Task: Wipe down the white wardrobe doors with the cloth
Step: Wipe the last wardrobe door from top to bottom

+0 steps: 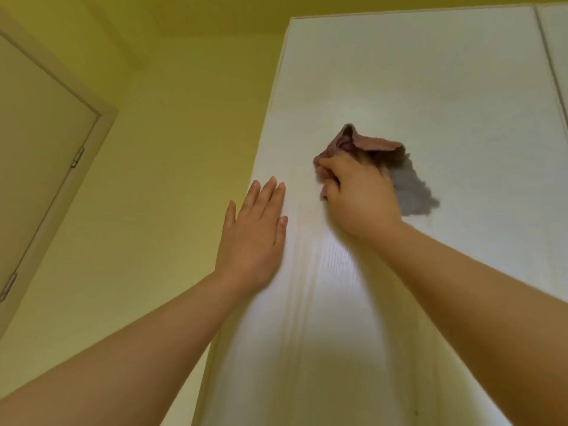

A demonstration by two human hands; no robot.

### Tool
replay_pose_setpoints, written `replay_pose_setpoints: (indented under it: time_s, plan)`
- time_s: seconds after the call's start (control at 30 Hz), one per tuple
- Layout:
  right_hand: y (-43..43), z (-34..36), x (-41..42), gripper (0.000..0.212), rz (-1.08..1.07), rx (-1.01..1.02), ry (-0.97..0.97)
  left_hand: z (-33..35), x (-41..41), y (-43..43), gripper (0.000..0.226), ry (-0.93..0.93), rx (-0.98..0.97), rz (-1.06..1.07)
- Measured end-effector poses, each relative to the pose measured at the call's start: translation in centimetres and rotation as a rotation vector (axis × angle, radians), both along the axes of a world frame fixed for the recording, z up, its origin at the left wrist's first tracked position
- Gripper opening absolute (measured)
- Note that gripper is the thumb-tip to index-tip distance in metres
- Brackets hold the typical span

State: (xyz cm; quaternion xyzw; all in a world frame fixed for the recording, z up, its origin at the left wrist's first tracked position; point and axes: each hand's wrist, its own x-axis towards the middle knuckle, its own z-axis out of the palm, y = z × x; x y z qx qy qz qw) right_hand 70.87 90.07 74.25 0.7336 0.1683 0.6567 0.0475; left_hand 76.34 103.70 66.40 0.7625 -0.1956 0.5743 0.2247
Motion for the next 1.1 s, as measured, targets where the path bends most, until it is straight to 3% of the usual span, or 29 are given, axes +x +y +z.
replay_pose_setpoints:
  time_s: [0.13,0.2,0.3,0.4,0.5,0.6,0.67,0.8,0.87,0.97,1.03,1.1]
  plan:
    - [-0.1,-3.9,0.0,0.049,0.02,-0.33,0.044,-0.4,0.3,-0.1,0.052,-0.024,-0.009,0.019]
    - [-0.4,-2.2,-0.6,0.045,0.03,-0.214,0.102,-0.5,0.4,-0.1,0.052,-0.034,-0.007,0.029]
    - [0.9,-1.7,0.3,0.036,0.07,-0.021,0.009,-0.6,0.7,-0.3,0.055,-0.067,-0.011,0.021]
    - [1.3,-5.2,1.4,0.037,0.041,-0.263,-0.022,-1.4,1.1,-0.2,0.073,-0.142,-0.031,0.011]
    - [-0.7,-4.4,0.3,0.044,-0.012,-0.366,0.036,-1.9,1.1,-0.5,0.07,-0.157,-0.015,0.009]
    - [-1.2,-1.6,-0.2,0.049,-0.021,-0.056,0.019,-2.4,0.5,-0.7,0.072,-0.13,-0.005,0.041]
    - [0.1,-2.9,0.6,0.051,-0.034,0.017,0.017,-2.3,0.6,-0.5,0.075,-0.114,-0.014,0.055]
    - [0.1,-7.4,0.7,0.051,-0.05,-0.315,0.055,-2.3,0.6,0.0,0.075,-0.142,-0.006,0.088]
    - [-1.2,-5.6,-0.1,0.05,-0.08,-0.277,0.079,-2.6,0.4,-0.1,0.073,-0.154,-0.005,0.082]
    - [-1.2,-3.3,-0.2,0.052,-0.055,0.006,0.023,-2.6,0.4,-0.2,0.068,-0.163,-0.021,0.066]
    - [-0.2,-5.0,0.5,0.051,-0.086,-0.055,0.021,-2.3,0.5,0.1,0.065,-0.192,-0.032,0.07]
    - [0.0,-7.1,0.6,0.048,-0.095,-0.253,0.083,-1.9,0.6,0.3,0.063,-0.211,-0.052,0.064]
